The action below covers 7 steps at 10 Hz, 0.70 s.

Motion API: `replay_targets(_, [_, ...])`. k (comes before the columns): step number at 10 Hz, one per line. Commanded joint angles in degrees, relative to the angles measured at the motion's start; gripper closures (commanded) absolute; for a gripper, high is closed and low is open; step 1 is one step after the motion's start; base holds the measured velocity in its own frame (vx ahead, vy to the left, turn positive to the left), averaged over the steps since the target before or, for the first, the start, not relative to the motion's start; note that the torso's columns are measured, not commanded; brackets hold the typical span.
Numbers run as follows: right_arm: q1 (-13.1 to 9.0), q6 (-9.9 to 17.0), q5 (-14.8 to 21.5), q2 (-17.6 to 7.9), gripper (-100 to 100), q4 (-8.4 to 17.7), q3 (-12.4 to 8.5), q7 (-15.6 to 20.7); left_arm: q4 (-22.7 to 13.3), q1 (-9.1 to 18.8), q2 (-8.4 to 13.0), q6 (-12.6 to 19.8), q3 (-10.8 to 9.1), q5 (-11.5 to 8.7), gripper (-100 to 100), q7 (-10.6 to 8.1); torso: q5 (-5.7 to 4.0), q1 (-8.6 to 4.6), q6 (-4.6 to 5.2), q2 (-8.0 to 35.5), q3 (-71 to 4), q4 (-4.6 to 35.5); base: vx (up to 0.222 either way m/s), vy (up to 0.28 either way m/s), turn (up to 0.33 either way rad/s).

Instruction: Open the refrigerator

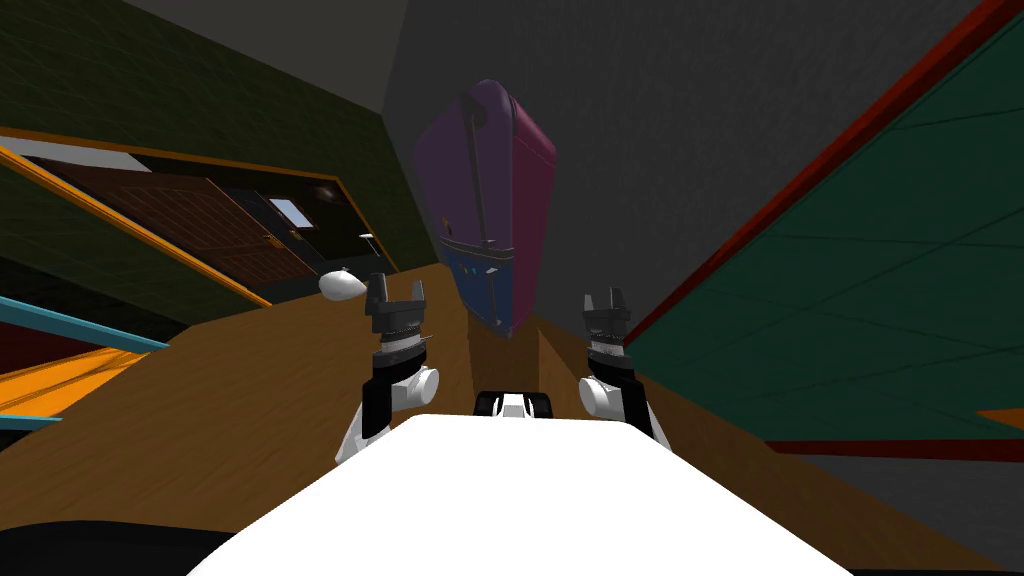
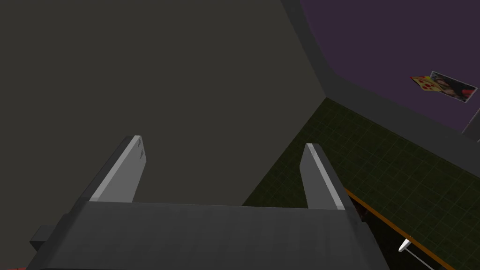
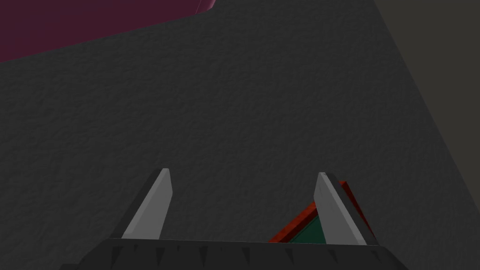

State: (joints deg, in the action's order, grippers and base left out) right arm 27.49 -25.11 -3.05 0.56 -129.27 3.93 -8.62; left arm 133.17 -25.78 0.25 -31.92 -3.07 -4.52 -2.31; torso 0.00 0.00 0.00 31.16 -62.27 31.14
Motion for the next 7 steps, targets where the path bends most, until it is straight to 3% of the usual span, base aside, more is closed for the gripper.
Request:
replay_targets(1, [0.00,0.00,0.00,0.00,0,0.00,0.00,0.00,0.00,0.00,0.00,0.00,0.00,0.00,0,0.00,0.00,0.00,0.00,4.23,-8.46,4.23,0.000,0.000,0.000])
replay_targets(2, [0.00,0.00,0.00,0.00,0,0.00,0.00,0.00,-0.94,0.82,1.81,0.39,-0.06,-0.06,-100,0.11,0.00,0.00,0.00,8.46,-16.92,8.46,0.019,-0.028,0.056])
replay_targets(4, [0.02,0.01,0.00,0.01,0,0.03,0.00,0.00,-3.16,2.73,4.21,1.30,-0.20,-0.21,-100,0.38,-0.04,-0.15,0.00,10.83,-22.04,10.88,0.047,-0.081,0.108])
replay_targets(7, [0.02,0.00,0.00,0.02,0,0.03,0.01,0.00,-8.46,7.26,6.78,3.52,-0.54,-0.55,-100,1.12,-0.05,-0.19,0.00,11.07,-22.33,11.12,0.067,-0.153,0.181])
